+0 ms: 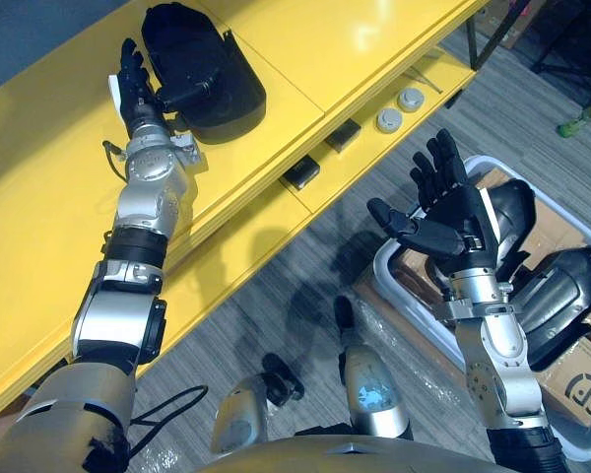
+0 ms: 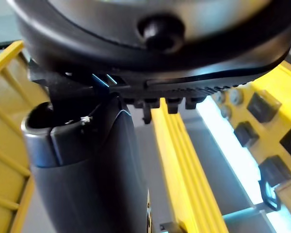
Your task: Walk over and take three plastic housings, then place them on the shelf
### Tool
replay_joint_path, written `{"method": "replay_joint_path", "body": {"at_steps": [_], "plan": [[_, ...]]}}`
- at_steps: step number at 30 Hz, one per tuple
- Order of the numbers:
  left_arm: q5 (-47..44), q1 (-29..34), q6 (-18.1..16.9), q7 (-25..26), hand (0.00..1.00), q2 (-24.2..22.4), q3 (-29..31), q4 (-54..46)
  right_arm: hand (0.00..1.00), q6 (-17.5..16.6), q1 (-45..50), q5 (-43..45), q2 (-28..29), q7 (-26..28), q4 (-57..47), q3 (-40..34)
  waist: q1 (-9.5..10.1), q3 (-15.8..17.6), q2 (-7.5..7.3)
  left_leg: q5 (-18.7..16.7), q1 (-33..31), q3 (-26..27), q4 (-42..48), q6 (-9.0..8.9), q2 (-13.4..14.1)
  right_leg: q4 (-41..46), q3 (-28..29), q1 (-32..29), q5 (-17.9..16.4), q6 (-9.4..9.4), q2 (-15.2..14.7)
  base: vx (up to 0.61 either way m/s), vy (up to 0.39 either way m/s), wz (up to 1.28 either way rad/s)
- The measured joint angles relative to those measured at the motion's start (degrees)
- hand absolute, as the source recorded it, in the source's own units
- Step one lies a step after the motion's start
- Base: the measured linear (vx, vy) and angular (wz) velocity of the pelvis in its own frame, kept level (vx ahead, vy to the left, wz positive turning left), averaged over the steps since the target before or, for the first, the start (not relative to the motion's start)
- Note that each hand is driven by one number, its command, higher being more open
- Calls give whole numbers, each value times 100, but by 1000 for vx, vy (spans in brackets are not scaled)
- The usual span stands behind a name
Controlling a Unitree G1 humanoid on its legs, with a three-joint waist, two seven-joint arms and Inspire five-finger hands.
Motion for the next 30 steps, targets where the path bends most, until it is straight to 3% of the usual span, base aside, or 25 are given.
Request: {"method": "replay_joint_path", "body": {"at_steps": [9, 13, 20, 24, 27, 30], "plan": [[284, 68, -18, 885, 100, -65, -1, -15, 100, -16, 339, 2, 38, -11, -397, 207, -18, 4, -7, 23, 98, -21, -46, 9, 2, -44, -45, 120, 30, 48, 18, -19, 4, 1], [391, 275, -118, 1052, 100, -169, 1, -75, 100, -45, 596, -6, 115, 22, -420, 330, -13, -6, -5, 88, 341, -55, -263, -27, -60, -196, -110, 387, 34, 53, 17, 14, 6, 6], [392, 568, -75, 1098, 100, -328, 48, -1829, 100, -81, 658, -40, 305, -135, -420, 760, 201, -27, 4, 297, 660, -190, -645, -84, -158, -277, -274, 659, 3, 1, 26, 22, -9, 10], [151, 570, -547, 433, 100, -278, 56, -2908, 100, -87, 599, -66, 303, -226, -345, 1244, 446, -492, 30, 464, 912, -210, -1058, -127, -232, -285, -324, 768, -53, -72, 36, 8, -9, 3], [158, 689, -968, 314, 100, -205, 80, -3562, 100, -193, 428, -64, 297, -224, -153, 1333, 500, -743, 63, 548, 1076, -253, -1269, -123, -290, -301, -399, 886, -62, -83, 25, -12, 1, 6], [160, 982, -1177, 248, 100, -122, 160, -4147, 100, -308, 307, -61, 296, -224, 43, 1371, 577, -850, 135, 610, 1237, -368, -1405, -118, -336, -307, -531, 1061, -82, -104, 1, -38, -1, 20]]}}
